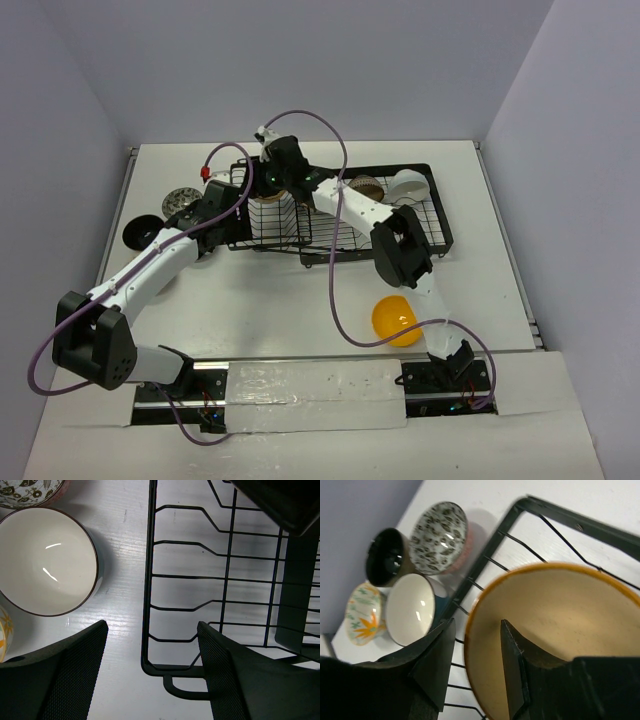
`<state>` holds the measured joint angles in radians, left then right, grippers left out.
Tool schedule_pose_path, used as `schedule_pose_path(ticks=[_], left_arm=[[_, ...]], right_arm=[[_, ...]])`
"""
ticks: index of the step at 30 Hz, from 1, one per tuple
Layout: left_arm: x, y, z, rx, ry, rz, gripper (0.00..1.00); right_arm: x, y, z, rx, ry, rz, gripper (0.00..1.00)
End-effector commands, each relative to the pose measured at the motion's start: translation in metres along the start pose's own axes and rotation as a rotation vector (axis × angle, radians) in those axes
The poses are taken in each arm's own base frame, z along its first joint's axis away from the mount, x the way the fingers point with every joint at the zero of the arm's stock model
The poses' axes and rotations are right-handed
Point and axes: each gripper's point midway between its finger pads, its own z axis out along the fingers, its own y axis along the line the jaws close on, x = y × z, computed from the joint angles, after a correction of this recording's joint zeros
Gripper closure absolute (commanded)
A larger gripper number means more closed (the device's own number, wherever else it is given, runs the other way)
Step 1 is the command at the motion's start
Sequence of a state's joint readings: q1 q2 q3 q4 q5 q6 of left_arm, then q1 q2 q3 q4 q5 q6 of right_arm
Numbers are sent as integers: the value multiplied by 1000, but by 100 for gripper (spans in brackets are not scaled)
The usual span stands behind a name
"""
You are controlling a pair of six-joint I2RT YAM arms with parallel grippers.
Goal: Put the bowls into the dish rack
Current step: Pick up the bowl from the dish rack.
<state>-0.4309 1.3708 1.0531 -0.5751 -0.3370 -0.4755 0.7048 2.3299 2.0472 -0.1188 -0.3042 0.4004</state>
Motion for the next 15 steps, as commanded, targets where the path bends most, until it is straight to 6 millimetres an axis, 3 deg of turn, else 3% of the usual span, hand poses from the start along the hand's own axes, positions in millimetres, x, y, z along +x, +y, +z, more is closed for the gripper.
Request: schedule_pose_path(ticks=[1, 4, 7, 8, 10, 11, 13, 15], left_arm=[[5, 1, -10, 17, 11, 15, 23], [4, 0, -10, 19, 11, 15, 23], [5, 0, -11, 21, 11, 15, 23], [4, 0, -11, 23, 11, 14, 23], [5, -1, -11, 25, 12, 14, 23], [5, 0, -11, 24, 11, 16, 23], [4, 0, -11, 27, 9, 15, 23], [4, 0, -12, 27, 8, 14, 23]], right_arm=[[-8, -5, 0, 70, -13, -37, 51], [-6, -12, -1, 103, -18, -40, 52], [-7, -16, -2, 127, -25, -40, 65], [-11, -13, -4, 123, -39, -43, 75], [-8, -15, -6, 127, -40, -39, 86], [-17, -9, -11, 114, -70, -42, 93], [-15, -10, -14, 120, -76, -36, 100], [-25, -2, -22, 104, -103, -40, 100]])
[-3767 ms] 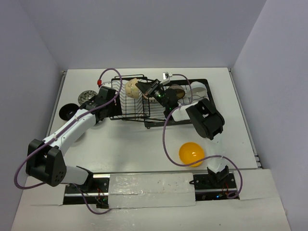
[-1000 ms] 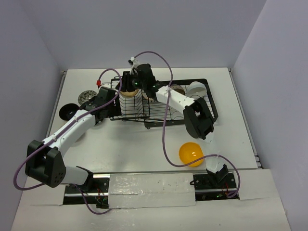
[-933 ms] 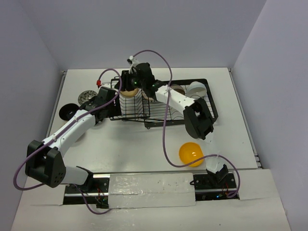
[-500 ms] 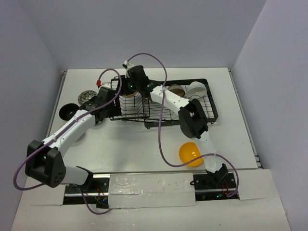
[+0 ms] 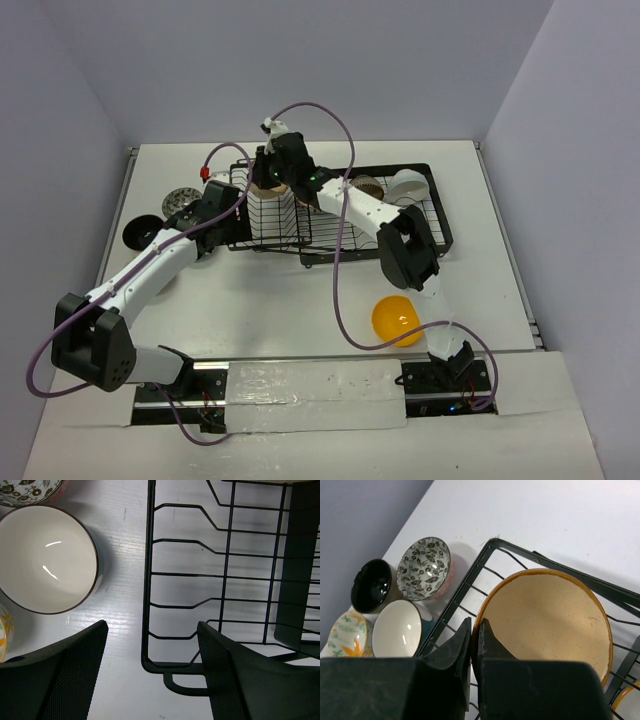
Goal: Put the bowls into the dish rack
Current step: Pick up the bowl from the dish rack, then turn the bowl upside down over the dish rack.
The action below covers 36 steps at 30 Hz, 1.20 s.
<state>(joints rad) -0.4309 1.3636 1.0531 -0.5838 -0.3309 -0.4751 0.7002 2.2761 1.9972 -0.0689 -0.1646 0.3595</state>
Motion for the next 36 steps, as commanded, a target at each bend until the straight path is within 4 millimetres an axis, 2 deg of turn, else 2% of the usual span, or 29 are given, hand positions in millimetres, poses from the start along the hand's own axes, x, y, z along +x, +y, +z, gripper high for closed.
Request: schedule_pose_path(ticks=[1, 2, 4, 5, 6, 7, 8, 9, 10, 11, 12, 13, 14, 15, 20, 22, 23, 29, 34, 36], left_arm=[[3, -1, -10, 22, 4, 14, 23], [3, -1, -10, 22, 4, 12, 23], [3, 0, -10, 21, 3, 14, 23], [3, 0, -10, 20, 3, 14, 23], [3, 0, -10, 18, 2, 14, 23], [2, 0, -10, 19, 1, 11, 23], [2, 0, -10, 19, 1, 11, 23], [2, 0, -10, 19, 1, 10, 23], [2, 0, -10, 21, 0, 9, 23], [2, 0, -10, 21, 0, 9, 23], [3, 0, -10, 22, 1, 9, 23], [2, -1, -10, 26, 0, 9, 23], [2, -1, -10, 24, 1, 9, 23], [3, -1, -9, 24, 5, 10, 23], [3, -1, -9, 24, 3, 8, 23], [3, -2, -9, 28, 3, 9, 23], [3, -2, -9, 27, 5, 10, 23], [3, -2, -10, 28, 2, 9, 23], [3, -2, -11, 32, 2, 10, 23], [3, -2, -11, 35, 3, 10, 23]], right_arm=[[-4, 18, -17, -29, -12, 16, 100], [-7, 20, -19, -42, -21, 21, 100], [1, 20, -23, -56, -10, 41, 100], [-15, 31, -28, -99, -62, 59, 100], [-3, 26, -29, -102, -50, 77, 100], [-4, 27, -31, -113, -67, 93, 100], [-21, 35, -38, -152, -138, 128, 100], [-22, 36, -40, -166, -161, 148, 100], [-8, 29, -41, -162, -154, 175, 100], [-26, 40, -49, -212, -234, 206, 100], [-27, 42, -52, -228, -256, 225, 100], [-18, 39, -53, -237, -259, 248, 100], [-29, 46, -58, -279, -310, 274, 100], [-26, 46, -58, -287, -317, 288, 100], [-50, 51, -71, -352, -454, 356, 100], [-53, 46, -74, -347, -496, 393, 100], [-62, 48, -80, -380, -539, 425, 100], [-71, 36, -87, -483, -633, 562, 100], [-67, 27, -86, -438, -611, 526, 100], [-59, 16, -83, -375, -577, 518, 100]])
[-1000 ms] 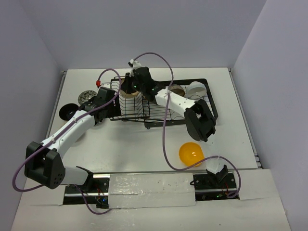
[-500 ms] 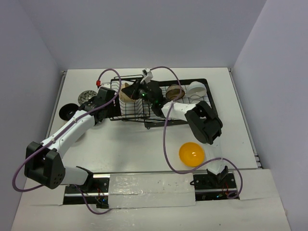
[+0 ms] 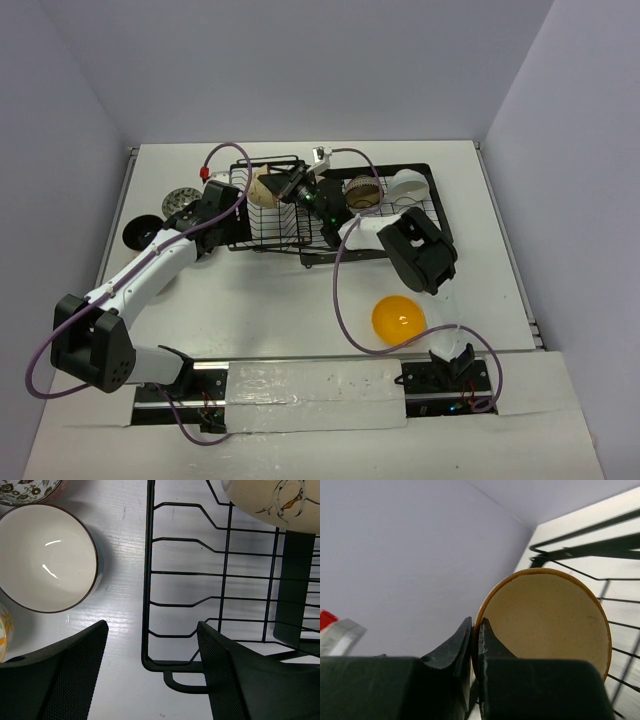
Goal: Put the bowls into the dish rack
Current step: Turn the bowl upside down over the dish rack.
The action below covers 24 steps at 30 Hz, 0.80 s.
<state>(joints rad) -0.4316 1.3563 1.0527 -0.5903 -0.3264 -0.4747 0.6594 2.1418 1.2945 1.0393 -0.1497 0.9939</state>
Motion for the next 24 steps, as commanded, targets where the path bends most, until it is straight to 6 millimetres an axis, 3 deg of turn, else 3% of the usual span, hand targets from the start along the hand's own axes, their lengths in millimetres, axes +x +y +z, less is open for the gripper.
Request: schedule_pose_path(ticks=[1, 8, 15, 24], left_arm=[[2, -3, -9, 31, 1, 10, 23], [3, -1, -8, 19, 1, 9, 23], [3, 1, -8, 6, 0, 6, 23], [3, 4, -7, -8, -2, 9, 22]], right_arm=[[-44, 42, -5, -89, -107, -60, 100], [-65, 21, -30, -6, -111, -109, 100], [-78, 20, -40, 20, -97, -168, 100], [-71, -7, -52, 44, -56, -155, 100]])
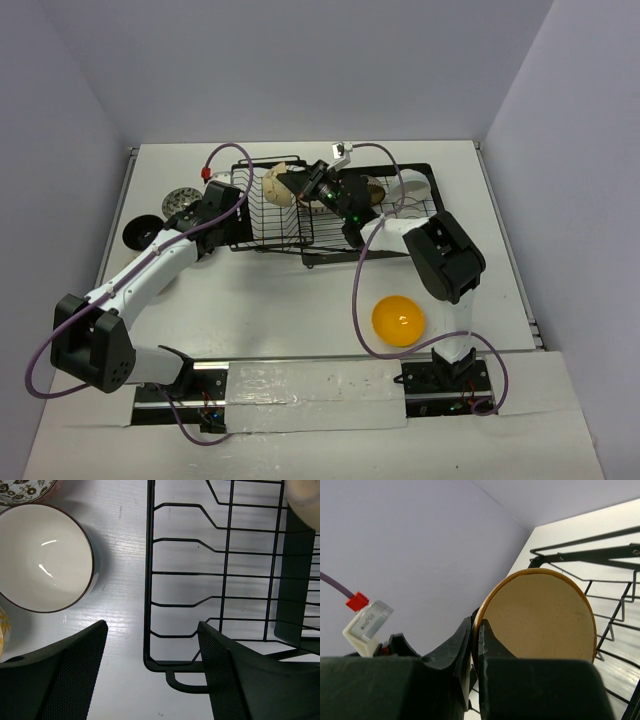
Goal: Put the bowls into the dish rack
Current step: Turn the bowl upside down over the dish rack.
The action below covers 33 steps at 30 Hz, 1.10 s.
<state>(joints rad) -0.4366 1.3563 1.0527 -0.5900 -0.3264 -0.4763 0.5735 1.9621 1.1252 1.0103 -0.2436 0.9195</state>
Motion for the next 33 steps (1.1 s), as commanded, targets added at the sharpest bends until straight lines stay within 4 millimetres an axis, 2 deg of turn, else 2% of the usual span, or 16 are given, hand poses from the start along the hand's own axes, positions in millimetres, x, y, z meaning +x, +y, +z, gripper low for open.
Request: schedule_pose_path(ticks=[1, 10, 20, 33], left_arm=[[4, 6, -6, -15, 1, 8, 22], [4, 7, -6, -16, 0, 10, 22], [4, 9, -6, -26, -1, 9, 22], [5, 9, -6, -26, 2, 12, 21]], right_arm=[[-33, -16, -11, 34, -75, -69, 100], [-31, -28, -18, 60, -63, -81, 93], [-32, -39, -24, 99, -57, -107, 69], [-32, -43, -25, 118, -28, -149, 58]])
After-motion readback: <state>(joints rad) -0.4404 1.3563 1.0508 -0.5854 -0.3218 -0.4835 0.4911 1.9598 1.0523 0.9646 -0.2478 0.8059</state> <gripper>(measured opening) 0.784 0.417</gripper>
